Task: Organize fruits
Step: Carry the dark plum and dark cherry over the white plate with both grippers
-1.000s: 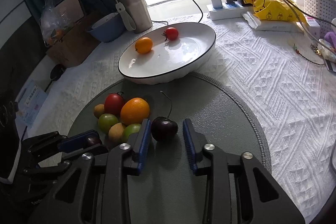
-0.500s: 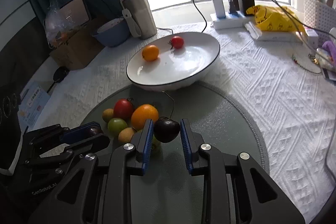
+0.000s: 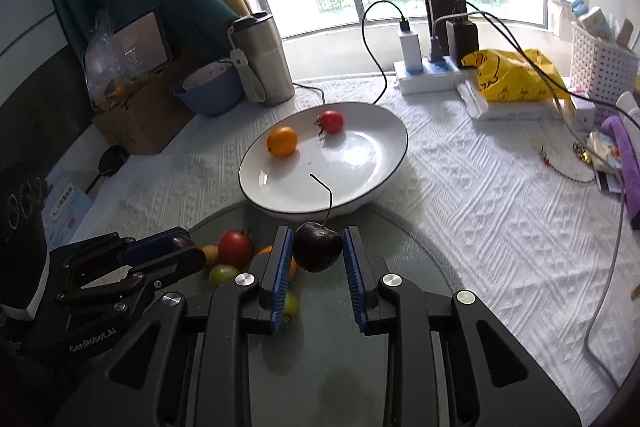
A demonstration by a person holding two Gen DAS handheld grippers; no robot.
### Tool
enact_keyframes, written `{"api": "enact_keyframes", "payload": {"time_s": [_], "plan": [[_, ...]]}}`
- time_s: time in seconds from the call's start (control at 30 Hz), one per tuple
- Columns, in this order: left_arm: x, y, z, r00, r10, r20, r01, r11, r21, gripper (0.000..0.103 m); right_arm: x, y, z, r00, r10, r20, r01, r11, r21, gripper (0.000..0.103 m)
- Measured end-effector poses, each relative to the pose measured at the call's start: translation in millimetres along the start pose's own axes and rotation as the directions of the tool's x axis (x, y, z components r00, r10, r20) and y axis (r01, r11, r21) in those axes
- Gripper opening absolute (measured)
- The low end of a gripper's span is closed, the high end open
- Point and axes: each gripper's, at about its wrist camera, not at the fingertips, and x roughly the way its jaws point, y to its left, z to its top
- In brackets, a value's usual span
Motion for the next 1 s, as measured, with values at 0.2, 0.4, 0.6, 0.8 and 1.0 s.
{"api": "enact_keyframes", "payload": {"time_s": [0.2, 0.4, 0.6, 0.8, 1.0], "plan": [[5.9, 8.7, 15.2, 1.000, -0.002, 0.016, 0.002, 1.000, 0.004, 0.028, 1.0, -0.9, 13.1, 1.000, -0.013, 0.014, 0.013, 1.000, -0.013, 0.028], [16.1, 18.4, 31.2, 1.000, -0.001, 0.029, 0.001, 1.000, 0.003, 0.028, 6.6, -1.6, 25.3, 1.000, -0.024, 0.018, 0.025, 0.999, -0.022, 0.028], [30.5, 25.6, 45.3, 1.000, -0.002, 0.031, 0.002, 1.000, 0.007, 0.028, 16.0, -4.0, 37.1, 0.999, -0.030, 0.016, 0.030, 0.999, -0.030, 0.028], [49.3, 34.3, 54.5, 1.000, 0.009, 0.017, -0.009, 1.000, 0.002, 0.028, 29.2, -6.6, 47.1, 0.999, -0.041, 0.012, 0.041, 0.998, -0.046, 0.028], [73.6, 42.9, 62.7, 1.000, 0.015, -0.019, -0.015, 1.000, -0.008, 0.028, 49.5, -11.9, 54.5, 0.999, -0.046, -0.011, 0.045, 0.997, -0.059, 0.028]]}}
